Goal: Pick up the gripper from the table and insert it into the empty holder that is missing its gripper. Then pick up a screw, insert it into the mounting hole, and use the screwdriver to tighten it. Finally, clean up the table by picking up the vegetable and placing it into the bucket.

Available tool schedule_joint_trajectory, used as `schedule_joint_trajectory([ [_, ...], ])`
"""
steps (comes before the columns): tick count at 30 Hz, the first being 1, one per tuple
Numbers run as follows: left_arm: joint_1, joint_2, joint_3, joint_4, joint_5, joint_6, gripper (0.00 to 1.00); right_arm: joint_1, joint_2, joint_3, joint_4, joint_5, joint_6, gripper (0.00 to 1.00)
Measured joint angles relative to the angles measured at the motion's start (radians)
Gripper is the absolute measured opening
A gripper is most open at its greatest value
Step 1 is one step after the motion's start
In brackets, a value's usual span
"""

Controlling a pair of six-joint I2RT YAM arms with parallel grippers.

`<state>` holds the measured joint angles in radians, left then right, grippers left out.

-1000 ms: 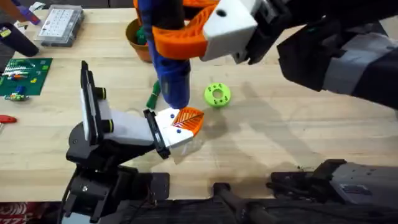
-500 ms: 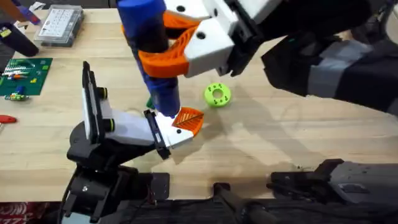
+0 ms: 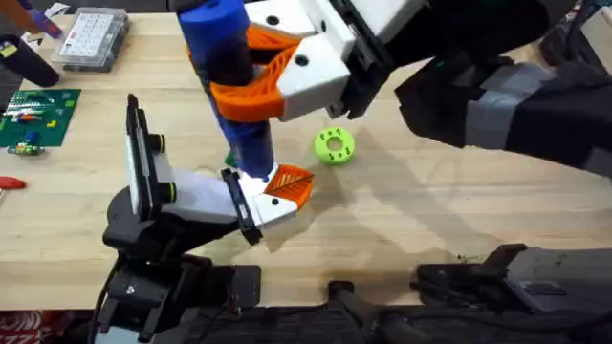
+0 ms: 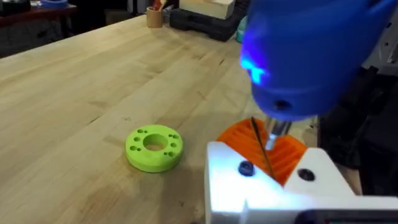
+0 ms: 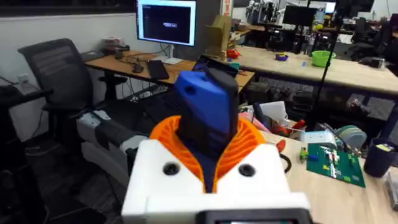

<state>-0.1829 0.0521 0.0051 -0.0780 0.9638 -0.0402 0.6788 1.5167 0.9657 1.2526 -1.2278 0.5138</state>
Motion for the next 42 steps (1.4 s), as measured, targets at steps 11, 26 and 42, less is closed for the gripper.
schedule_joint_trajectory([
  [11,0.0,0.0,0.0,0.0,0.0,0.0,0.01,0.0,0.059,0.0,-0.002,0.016,-0.002,0.046],
  [26,0.0,0.0,0.0,0.0,0.0,0.0,0.01,0.0,0.059,0.0,0.012,0.016,0.045,0.046],
  [42,0.0,0.0,0.0,0.0,0.0,0.0,0.01,-0.006,0.059,0.0,0.012,0.011,0.017,0.046],
])
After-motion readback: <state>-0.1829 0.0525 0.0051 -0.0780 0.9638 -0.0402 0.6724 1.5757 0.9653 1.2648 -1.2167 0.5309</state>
